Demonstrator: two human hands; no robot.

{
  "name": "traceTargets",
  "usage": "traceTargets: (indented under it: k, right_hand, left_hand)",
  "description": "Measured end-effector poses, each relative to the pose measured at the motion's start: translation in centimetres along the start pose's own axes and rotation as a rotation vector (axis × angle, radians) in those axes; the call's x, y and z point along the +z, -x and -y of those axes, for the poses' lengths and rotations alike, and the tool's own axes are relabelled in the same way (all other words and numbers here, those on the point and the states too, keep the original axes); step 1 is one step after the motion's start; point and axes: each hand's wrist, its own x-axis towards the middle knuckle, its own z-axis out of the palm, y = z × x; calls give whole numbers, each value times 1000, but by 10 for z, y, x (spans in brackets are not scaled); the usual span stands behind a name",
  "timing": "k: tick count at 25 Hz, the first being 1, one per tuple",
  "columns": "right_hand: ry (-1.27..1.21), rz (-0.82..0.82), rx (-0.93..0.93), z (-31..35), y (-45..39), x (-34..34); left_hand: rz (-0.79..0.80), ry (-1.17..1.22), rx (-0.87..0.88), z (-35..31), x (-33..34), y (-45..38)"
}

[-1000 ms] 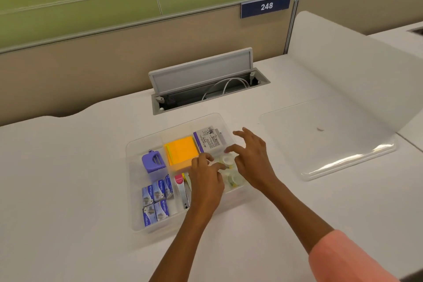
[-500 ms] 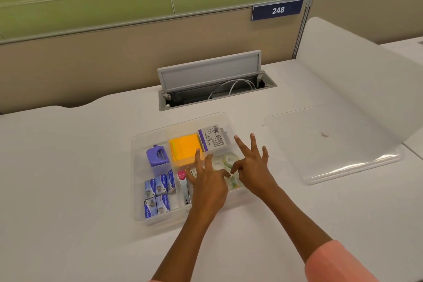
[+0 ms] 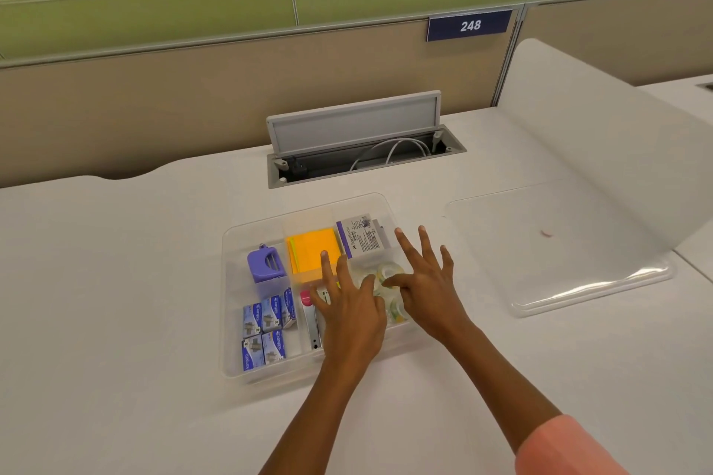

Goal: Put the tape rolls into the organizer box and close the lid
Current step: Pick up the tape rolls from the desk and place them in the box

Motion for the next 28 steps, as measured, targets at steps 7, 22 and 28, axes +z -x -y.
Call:
traceTargets:
  k: [7, 22, 28]
  right_hand:
    - [21, 84, 113, -3, -1, 4]
    - [-46, 111, 120, 3, 0, -5]
    - [-20, 132, 95, 1, 0, -5]
  left_hand:
    - [112, -36, -37, 2, 0, -3]
    - [104, -2, -52, 3, 3, -7]
    - [101, 34, -50, 1, -1, -4]
